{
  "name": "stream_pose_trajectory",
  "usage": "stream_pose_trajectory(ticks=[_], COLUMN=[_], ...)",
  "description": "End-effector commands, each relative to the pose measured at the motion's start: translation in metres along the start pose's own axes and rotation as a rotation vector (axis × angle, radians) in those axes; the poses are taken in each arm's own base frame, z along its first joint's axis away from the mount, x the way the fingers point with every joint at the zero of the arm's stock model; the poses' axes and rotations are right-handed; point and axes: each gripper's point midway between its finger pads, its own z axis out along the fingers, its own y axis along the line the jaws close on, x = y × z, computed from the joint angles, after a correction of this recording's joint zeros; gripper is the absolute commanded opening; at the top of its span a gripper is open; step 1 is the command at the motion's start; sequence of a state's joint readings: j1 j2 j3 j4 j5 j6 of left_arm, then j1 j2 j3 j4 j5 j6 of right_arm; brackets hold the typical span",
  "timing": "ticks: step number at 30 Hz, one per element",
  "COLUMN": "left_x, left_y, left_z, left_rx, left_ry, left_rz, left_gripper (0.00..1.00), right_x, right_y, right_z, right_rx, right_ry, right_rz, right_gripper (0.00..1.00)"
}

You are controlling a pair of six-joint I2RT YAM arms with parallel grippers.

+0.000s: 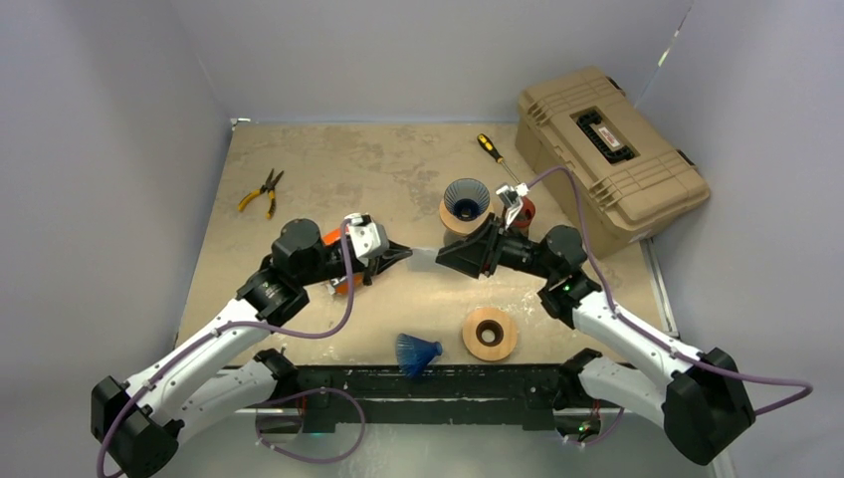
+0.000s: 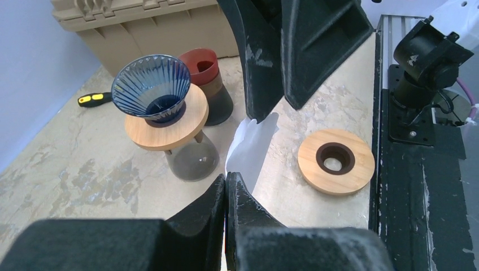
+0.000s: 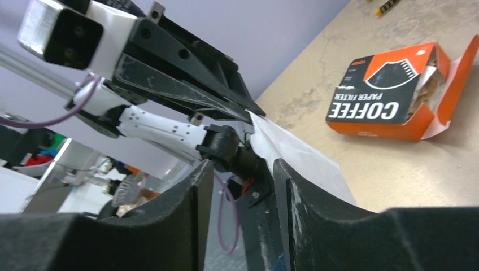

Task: Place the coffee filter in the dripper
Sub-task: Place the coffee filter in the coffee dripper.

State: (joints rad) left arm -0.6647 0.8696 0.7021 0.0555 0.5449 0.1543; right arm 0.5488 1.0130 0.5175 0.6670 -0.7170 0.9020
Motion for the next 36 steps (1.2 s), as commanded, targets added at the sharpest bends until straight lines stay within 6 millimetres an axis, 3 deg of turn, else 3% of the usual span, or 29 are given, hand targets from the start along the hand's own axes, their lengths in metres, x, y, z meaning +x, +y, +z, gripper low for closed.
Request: stream_pose_trajectory(ticks=[1,9,13,18,24,30,36], left_x=[-0.012,-0.018,-0.020,-0.009,0.005,0.006,0.001], left_y=[-0.010,-0.015,-0.016,-0.016,-0.017,-0.015,-0.012], left_z=[-0.002,-0.007,-0.008,-0.011,-0.019,-0.025,-0.028], left_rx=[0.045,0.061,0.066,0.067,0.070,0.079,0.069], left_ry=[-0.060,-0.092,-0.097,-0.053,0.007,0.018,0.003], left_rz=[0.059,0.090,0.104,0.132,0.220,0.356,0.456], left_gripper=[0.00,0.00,0.00,0.00,0.00,0.00,0.00], right_x=[-0.016,-0.013,-0.009,-0.027,-0.045,-0.040,-0.018], right_y=[0.013,0.005,-0.004,-0.002,0.001,-0.020,-0.027], right_z=[-0.003,0.000,0.000,-0.004,-0.015,-0.018,-0.017], right_rx=[-0.012,0.011,0.044,0.126,0.228,0.307,0.264], right_ry=[-0.068,-0.042,-0.033,-0.059,-0.065,0.008,0.113], right_rz=[-0.018,-0.008,-0.002,-0.105,-0.272,-0.364,-0.378], right_gripper=[0.40,0.17,0.15,0.24,0.43,0.62,0.83])
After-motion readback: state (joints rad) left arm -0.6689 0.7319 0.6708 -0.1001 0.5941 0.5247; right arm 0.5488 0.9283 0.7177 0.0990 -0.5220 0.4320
